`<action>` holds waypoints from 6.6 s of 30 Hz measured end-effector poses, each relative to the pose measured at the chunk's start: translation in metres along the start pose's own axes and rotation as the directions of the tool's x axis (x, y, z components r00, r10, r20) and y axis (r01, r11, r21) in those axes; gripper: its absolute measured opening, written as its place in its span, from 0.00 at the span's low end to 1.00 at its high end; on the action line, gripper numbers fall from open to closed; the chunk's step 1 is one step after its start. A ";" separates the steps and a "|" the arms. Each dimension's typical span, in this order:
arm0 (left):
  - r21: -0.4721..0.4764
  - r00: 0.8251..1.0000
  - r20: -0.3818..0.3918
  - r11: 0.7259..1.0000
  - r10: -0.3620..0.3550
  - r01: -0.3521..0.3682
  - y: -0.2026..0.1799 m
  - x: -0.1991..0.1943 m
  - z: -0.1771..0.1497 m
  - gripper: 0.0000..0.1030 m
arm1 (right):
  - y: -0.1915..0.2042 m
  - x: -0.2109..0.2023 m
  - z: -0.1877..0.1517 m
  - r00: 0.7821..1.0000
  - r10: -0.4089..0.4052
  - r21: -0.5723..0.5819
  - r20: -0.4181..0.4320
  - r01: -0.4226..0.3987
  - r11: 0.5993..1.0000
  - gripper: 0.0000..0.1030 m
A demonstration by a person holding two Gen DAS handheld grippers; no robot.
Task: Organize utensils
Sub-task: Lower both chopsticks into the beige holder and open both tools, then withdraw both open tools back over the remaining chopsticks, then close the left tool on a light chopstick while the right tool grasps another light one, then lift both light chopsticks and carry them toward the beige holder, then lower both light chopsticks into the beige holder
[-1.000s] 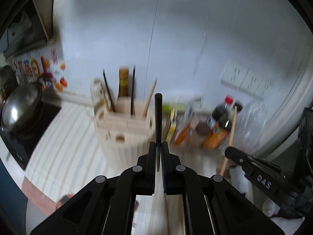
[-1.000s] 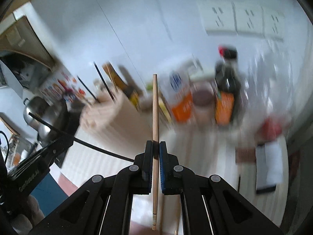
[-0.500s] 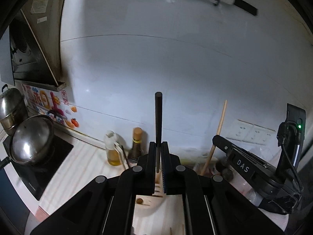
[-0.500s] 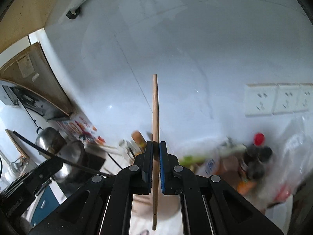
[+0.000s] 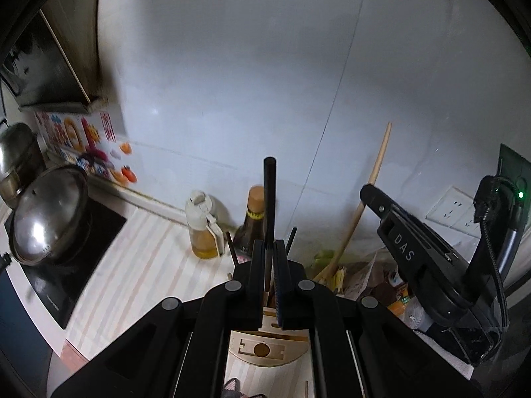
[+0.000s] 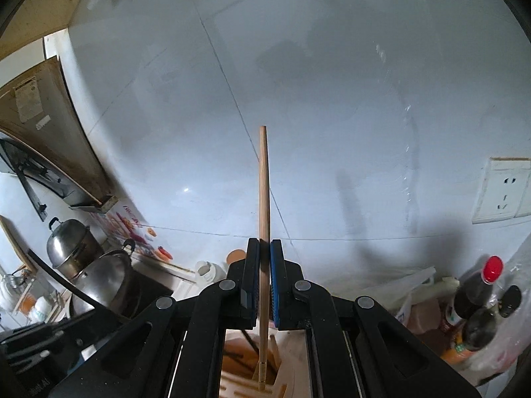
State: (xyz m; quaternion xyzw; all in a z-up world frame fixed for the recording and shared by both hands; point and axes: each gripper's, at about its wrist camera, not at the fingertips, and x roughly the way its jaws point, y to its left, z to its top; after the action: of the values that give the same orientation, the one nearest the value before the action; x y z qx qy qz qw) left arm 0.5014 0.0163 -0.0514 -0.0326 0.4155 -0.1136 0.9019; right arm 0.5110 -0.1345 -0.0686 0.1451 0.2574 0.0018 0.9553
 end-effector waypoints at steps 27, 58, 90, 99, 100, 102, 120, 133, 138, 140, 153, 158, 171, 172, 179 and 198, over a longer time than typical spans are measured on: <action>-0.039 0.999 -0.004 0.998 0.046 -0.047 0.009 -0.030 -0.021 0.86 | -0.028 -0.051 -0.036 0.981 0.017 0.017 -0.192 -0.014 1.000 0.48; 0.215 0.924 -0.347 0.973 0.162 -0.090 -0.062 0.070 -0.271 1.00 | -0.192 -0.139 -0.266 0.796 -0.327 0.109 -0.508 0.436 0.893 0.77; 0.131 0.818 -0.552 0.986 0.160 -0.104 -0.025 0.129 -0.327 0.04 | -0.148 -0.003 -0.318 0.600 -0.159 -0.019 -0.784 0.233 0.972 0.33; 0.078 0.814 -0.570 0.994 0.109 -0.078 -0.003 0.131 -0.323 0.08 | -0.141 -0.003 -0.351 0.498 -0.176 -0.099 -0.849 0.178 0.979 0.06; 0.077 0.814 -0.570 0.994 0.109 -0.078 -0.005 0.134 -0.322 0.08 | -0.142 -0.003 -0.352 0.493 -0.172 -0.099 -0.853 0.170 0.980 0.06; 0.084 0.812 -0.573 0.993 0.114 -0.081 -0.006 0.136 -0.321 0.08 | -0.147 0.000 -0.355 0.479 -0.149 -0.071 -0.865 0.177 0.982 0.06; 0.095 0.807 -0.576 0.992 0.127 -0.089 -0.001 0.136 -0.318 0.09 | -0.148 0.004 -0.359 0.447 -0.191 -0.109 -0.874 0.202 0.973 0.06; 0.138 0.815 -0.559 0.987 0.150 -0.088 -0.011 0.138 -0.320 0.04 | -0.113 0.007 -0.354 0.441 -0.281 -0.213 -0.852 0.199 0.957 0.07; 0.095 0.828 -0.550 0.993 0.108 -0.067 -0.014 0.123 -0.317 0.04 | -0.109 -0.006 -0.354 0.509 -0.280 -0.191 -0.814 0.219 0.957 0.06; 0.097 0.845 -0.525 0.994 0.097 -0.054 -0.017 0.112 -0.311 0.04 | -0.112 -0.016 -0.353 0.540 -0.249 -0.149 -0.804 0.222 0.964 0.06; 0.084 0.909 -0.412 0.996 0.056 -0.023 -0.016 0.064 -0.284 0.04 | -0.106 -0.068 -0.309 0.693 -0.192 -0.060 -0.695 0.211 0.976 0.06; 0.085 0.928 -0.369 0.996 0.040 -0.010 -0.019 0.043 -0.268 0.04 | -0.094 -0.090 -0.302 0.741 -0.183 -0.056 -0.647 0.193 0.980 0.06; 0.084 0.966 -0.256 0.996 0.031 -0.010 -0.023 0.010 -0.233 0.04 | -0.086 -0.101 -0.257 0.832 -0.155 -0.040 -0.533 0.158 0.987 0.06; 0.085 0.968 -0.250 0.996 0.031 -0.010 -0.023 0.009 -0.231 0.04 | -0.085 -0.102 -0.255 0.835 -0.154 -0.039 -0.528 0.157 0.987 0.06; 0.090 0.986 -0.167 0.996 0.010 0.006 -0.027 -0.015 -0.203 0.04 | -0.079 -0.115 -0.225 0.889 -0.142 -0.025 -0.435 0.146 0.989 0.06; 0.050 0.986 0.138 0.995 -0.097 0.091 -0.033 -0.095 -0.030 0.04 | -0.021 -0.119 -0.004 0.998 -0.006 0.025 -0.055 0.008 1.000 0.05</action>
State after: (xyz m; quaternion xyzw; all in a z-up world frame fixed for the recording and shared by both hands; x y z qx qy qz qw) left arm 0.4128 0.0070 0.0042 -0.0404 0.3463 -0.1625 0.9231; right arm 0.4047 -0.1631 -0.0192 0.1564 0.2843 -0.0007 0.9459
